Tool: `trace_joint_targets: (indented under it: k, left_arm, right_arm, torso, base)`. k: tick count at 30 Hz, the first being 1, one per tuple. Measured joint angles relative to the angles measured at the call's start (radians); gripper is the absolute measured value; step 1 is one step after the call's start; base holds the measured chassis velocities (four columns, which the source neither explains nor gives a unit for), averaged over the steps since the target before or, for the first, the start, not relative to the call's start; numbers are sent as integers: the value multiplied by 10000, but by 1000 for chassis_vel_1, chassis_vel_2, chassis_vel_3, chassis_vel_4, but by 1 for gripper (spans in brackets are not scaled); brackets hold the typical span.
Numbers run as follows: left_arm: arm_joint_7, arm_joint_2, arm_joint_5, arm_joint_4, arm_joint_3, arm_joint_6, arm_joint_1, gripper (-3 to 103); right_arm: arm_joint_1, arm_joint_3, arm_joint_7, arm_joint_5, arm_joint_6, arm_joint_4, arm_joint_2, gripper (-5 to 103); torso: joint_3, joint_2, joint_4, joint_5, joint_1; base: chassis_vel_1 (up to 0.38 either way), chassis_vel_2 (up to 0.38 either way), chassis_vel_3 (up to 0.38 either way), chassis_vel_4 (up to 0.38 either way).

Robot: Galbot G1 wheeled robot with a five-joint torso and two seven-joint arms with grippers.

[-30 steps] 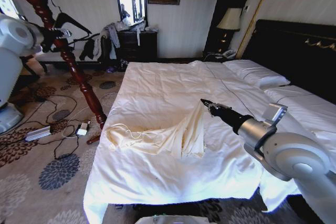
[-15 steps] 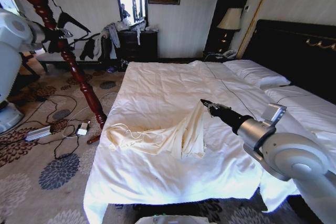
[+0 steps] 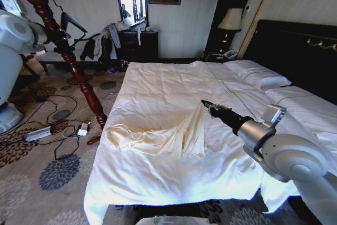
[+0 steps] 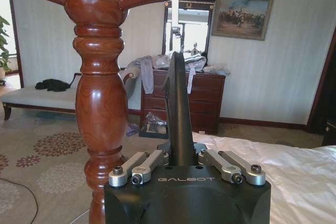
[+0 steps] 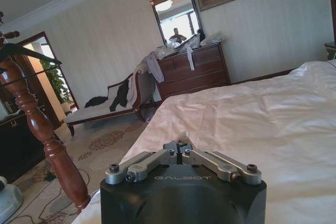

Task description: Pick up the clothes from the bed and hang them on the clothes hanger.

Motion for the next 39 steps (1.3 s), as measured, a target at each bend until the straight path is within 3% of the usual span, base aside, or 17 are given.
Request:
trace_joint_targets:
  k: [11, 15, 19, 21, 23, 24, 28, 36, 38, 39]
  left_arm:
    - [429, 339, -369, -1324, -413, -692, -3, 18]
    - [140, 577, -1174, -2615, -1076, -710, 721, 18]
    - [226, 999, -1598, -3806, -1876, -813, 1928, 18]
    - [688, 1331, -1890, -4608, -2400, -1056, 2934, 18]
    - [1733, 1764, -2015, -5692, -3100, -1479, 4603, 18]
    - [1733, 1764, -2015, -5692, -3100, -1479, 4603, 18]
    - [3379, 2008, -1699, -7113, -3819, -2143, 7284, 18]
    - [4722, 1473, -1331, -8249, -4028, -2186, 9578, 18]
    - [5192, 1458, -1146, -8390, -4042, -1977, 9872, 18]
    - [5882, 1471, -764, -8501, -3995, -1707, 10089, 18]
  right_arm:
    - [-131, 17, -10, -195, 69, 0, -24, 0]
    - [-235, -4, -45, -445, 149, -1, -2, 0]
    - [-329, -58, -73, -679, 361, -62, 25, 0]
    - [-328, -80, -76, -753, 456, -232, 68, 0]
    - [-232, -148, -101, -875, 693, -431, 180, 0]
    - [-232, -148, -101, -875, 693, -431, 180, 0]
    - [-151, -558, -281, -1597, 1230, -962, 526, 0]
    - [-133, -1043, -516, -2342, 1780, -1810, 948, 0]
    - [-139, -1225, -316, -2650, 1917, -1954, 1121, 0]
    - [-140, -1331, 74, -2790, 1946, -2081, 1262, 0]
  torso:
    - [0, 1, 0, 3, 0]
    - [-1, 2, -6, 6, 0]
    - [-1, 1, -3, 1, 0]
    - [-1, 2, 4, 1, 0]
    - [-2, 2, -2, 3, -1]
    - [-2, 2, -2, 3, -1]
    - [-2, 2, 1, 2, -1]
    - [0, 2, -2, 3, 0]
    - [-1, 2, 0, 5, -1]
    - [-1, 1, 1, 4, -1]
  base:
    - [0, 0, 0, 0]
    - [0, 0, 0, 0]
    - [0, 0, 0, 0]
    - [0, 0, 0, 0]
    - [0, 0, 0, 0]
    - [0, 0, 0, 0]
    - [0, 0, 0, 0]
    - [0, 0, 0, 0]
    - [0, 0, 0, 0]
    - [0, 0, 0, 0]
